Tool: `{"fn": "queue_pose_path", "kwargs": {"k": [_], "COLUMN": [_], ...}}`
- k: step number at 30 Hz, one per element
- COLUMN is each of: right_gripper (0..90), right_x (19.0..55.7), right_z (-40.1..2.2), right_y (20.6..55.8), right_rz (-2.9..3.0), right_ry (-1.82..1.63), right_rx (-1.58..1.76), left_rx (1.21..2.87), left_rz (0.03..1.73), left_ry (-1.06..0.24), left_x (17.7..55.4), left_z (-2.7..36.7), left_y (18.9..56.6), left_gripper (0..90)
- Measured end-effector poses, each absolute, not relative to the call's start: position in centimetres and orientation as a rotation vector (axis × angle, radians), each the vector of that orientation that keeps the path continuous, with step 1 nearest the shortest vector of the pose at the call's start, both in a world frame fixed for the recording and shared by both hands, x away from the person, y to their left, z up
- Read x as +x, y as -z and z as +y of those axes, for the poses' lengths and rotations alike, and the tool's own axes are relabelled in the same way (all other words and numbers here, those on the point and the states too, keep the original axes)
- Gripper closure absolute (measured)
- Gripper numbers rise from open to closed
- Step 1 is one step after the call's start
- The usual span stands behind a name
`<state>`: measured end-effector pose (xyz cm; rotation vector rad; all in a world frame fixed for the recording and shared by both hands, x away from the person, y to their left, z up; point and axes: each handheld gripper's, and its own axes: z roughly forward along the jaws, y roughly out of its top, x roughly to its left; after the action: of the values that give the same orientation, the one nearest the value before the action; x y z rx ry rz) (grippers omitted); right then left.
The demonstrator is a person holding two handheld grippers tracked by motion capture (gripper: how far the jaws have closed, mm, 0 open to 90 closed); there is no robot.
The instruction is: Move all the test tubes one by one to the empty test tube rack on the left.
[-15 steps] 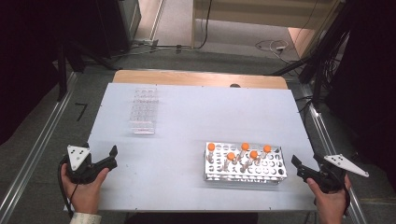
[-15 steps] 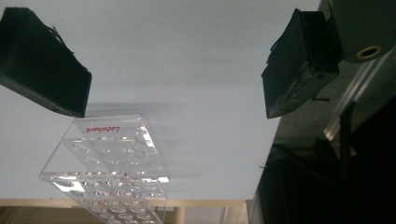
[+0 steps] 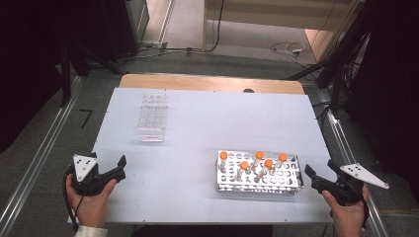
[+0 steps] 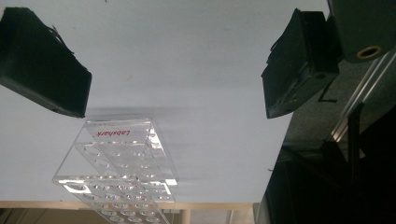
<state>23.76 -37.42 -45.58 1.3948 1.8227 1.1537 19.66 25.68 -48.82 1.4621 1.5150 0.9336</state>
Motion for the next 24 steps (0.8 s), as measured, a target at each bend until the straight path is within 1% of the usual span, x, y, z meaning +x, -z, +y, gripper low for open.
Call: {"fn": "queue_pose_path", "kwargs": {"k": [11,24], "right_gripper": [13.5,17.1], "right_x": [23.3,23.3], "right_z": [-35.1,-33.0], "right_y": [45.2,45.4], "right_rz": [1.883,1.951], "right_ry": [-1.212,-1.23], "right_rx": [1.302,1.233], "left_rx": [1.47,1.484], "left_rz": [1.516,1.527], "left_ry": [-0.931,-0.931], "left_x": [19.7,19.9], "left_z": [25.6,25.5], "left_y": [48.9,49.1], "left_gripper": [7.9,7.9]}}
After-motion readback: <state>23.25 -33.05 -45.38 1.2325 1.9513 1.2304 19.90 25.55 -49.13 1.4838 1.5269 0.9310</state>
